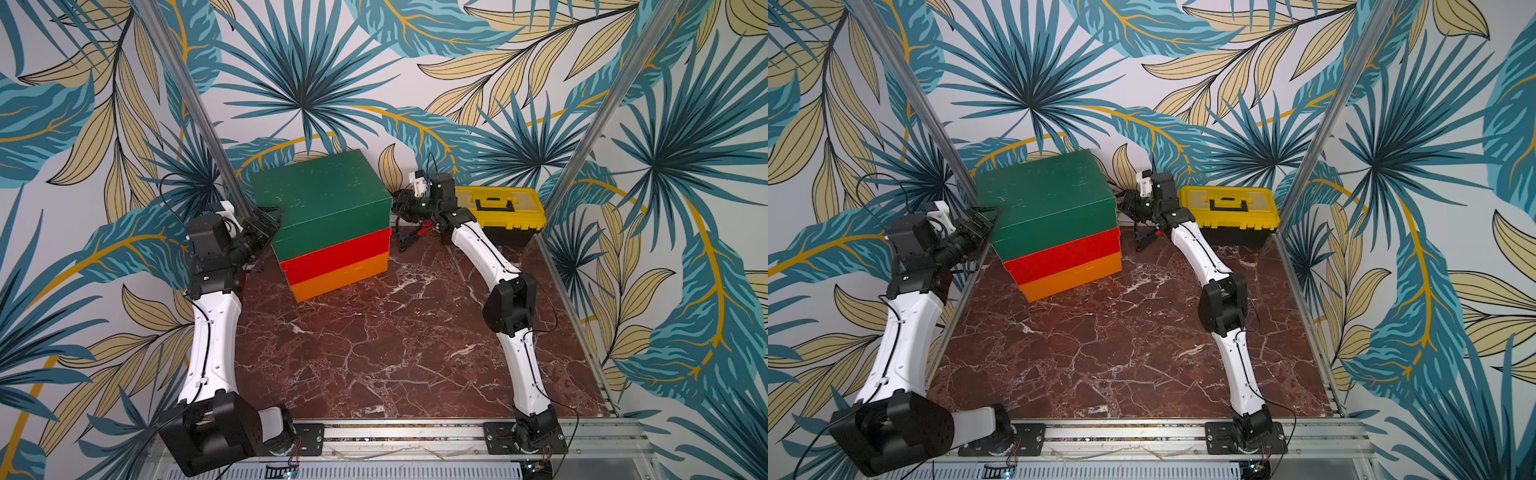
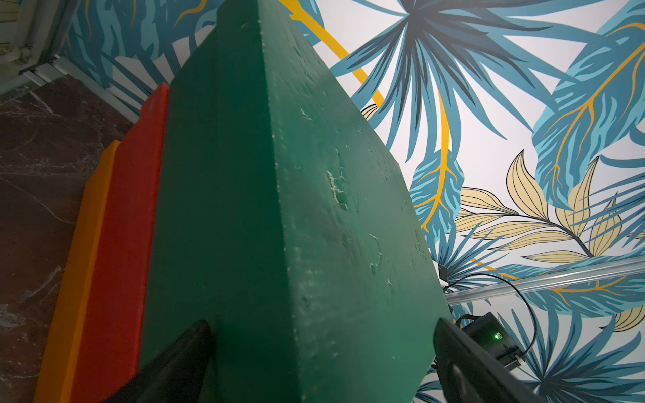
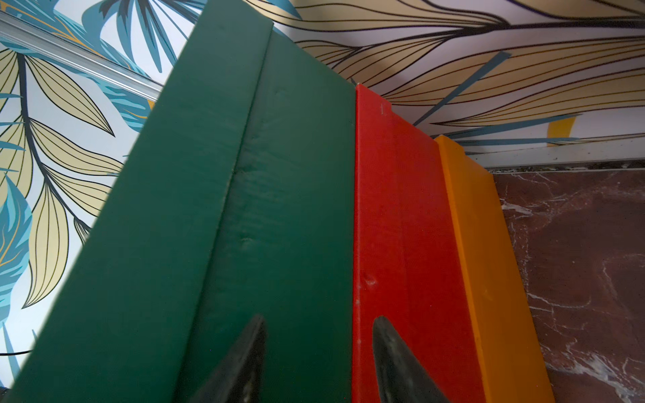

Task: Stack the shoeboxes
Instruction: Move the shoebox to the shoebox, then reset both arms

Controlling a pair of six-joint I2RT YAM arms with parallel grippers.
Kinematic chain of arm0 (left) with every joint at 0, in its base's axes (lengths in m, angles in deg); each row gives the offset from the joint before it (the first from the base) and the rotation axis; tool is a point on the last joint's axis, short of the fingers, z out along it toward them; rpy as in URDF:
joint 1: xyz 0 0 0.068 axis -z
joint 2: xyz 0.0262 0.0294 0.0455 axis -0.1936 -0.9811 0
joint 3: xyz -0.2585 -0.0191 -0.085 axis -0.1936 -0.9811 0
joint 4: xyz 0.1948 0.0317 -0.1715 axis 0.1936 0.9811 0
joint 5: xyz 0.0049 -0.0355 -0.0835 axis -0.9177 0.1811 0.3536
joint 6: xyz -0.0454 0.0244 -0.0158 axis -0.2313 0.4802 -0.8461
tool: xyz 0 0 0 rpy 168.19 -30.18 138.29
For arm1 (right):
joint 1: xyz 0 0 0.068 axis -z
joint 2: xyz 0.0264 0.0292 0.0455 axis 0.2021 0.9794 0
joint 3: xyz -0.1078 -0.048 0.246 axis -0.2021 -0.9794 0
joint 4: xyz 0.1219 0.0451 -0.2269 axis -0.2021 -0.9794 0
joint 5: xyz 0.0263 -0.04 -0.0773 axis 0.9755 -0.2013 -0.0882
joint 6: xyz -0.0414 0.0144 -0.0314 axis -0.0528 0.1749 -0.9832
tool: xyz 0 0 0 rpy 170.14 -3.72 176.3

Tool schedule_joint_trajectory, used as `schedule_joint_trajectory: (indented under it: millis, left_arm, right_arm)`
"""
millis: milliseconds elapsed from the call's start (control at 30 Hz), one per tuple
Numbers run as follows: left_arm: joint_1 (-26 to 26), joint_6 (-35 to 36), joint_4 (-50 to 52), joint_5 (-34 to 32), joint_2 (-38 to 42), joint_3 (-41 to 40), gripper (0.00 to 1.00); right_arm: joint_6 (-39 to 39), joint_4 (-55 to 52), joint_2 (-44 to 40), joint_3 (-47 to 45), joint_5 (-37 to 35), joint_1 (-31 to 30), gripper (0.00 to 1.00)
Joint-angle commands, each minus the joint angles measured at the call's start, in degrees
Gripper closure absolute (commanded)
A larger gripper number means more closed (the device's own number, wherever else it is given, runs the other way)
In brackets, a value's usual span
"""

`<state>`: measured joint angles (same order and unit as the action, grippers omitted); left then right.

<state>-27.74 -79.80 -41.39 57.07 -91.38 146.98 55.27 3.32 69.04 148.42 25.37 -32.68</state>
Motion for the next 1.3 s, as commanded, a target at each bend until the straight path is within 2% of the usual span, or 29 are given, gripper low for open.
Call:
schedule_joint_trajectory:
  millis: [0,100,233,367,533,600,700,767,867,933,1000,1033,1100,1167,1267]
  left_arm:
    - [1.11,0.46,-0.80,2.08,2.05,-2.28,0.00]
    - [0.87,1.21,-0.80,0.16,3.71,-3.23,0.00]
    - [0.30,2.50,-0.87,-6.38,8.00,-6.13,0.00]
    - [-1.52,3.44,-0.85,-8.93,11.98,-8.55,0.00]
    - [-5.69,4.38,2.48,-11.63,13.25,-9.32,0.00]
    - [-6.66,6.27,5.08,-13.94,13.01,-10.53,0.00]
    - [-6.80,7.03,8.03,-21.17,13.88,-14.32,0.00]
    - [-6.89,5.40,7.20,-24.48,15.72,-19.36,0.00]
    - [-6.80,15.47,0.28,-23.00,19.65,-27.81,0.00]
    - [-6.78,17.86,-0.76,-26.10,23.40,-32.83,0.00]
    - [-6.71,21.76,-5.49,-26.38,28.41,-39.22,0.00]
    - [-6.56,23.72,-9.72,-26.43,31.34,-43.68,0.00]
    - [-6.45,24.86,-18.90,-26.52,36.17,-53.07,0.00]
    - [-5.70,26.46,-27.69,-25.45,39.28,-60.93,0.00]
    - [-2.58,28.79,-32.35,-29.88,39.18,-65.15,0.00]
  right_arm:
    - [-2.97,-4.25,-0.46,1.37,1.74,-2.07,0.48]
    - [-4.85,-6.94,-3.32,-0.93,0.07,-0.33,0.41]
    - [-4.96,-1.42,-12.75,-14.05,-2.62,3.73,0.38]
    - [-7.58,-1.58,-20.55,-22.57,-5.48,6.63,0.36]
    - [-8.10,0.40,-29.12,-35.05,-8.04,9.67,0.28]
    - [-9.63,0.92,-34.96,-42.73,-10.99,10.75,0.25]
    - [-15.75,0.93,-47.48,-56.27,-23.78,11.04,0.24]
    - [-19.01,5.98,-56.98,-67.52,-34.73,11.01,0.23]
    - [-23.13,13.89,-70.65,-84.76,-49.87,11.00,0.20]
    - [-28.87,23.16,-78.23,-97.75,-57.91,11.00,0.16]
    - [-37.22,32.67,-84.53,-109.57,-64.67,11.00,0.03]
    - [-41.55,38.39,-86.84,-115.34,-67.53,11.05,0.01]
    - [-43.79,43.29,-88.80,-121.34,-70.59,11.15,0.01]
    - [-42.31,40.16,-87.95,-122.38,-65.37,11.26,0.01]
    - [-43.07,42.60,-84.01,-123.40,-62.36,11.22,0.01]
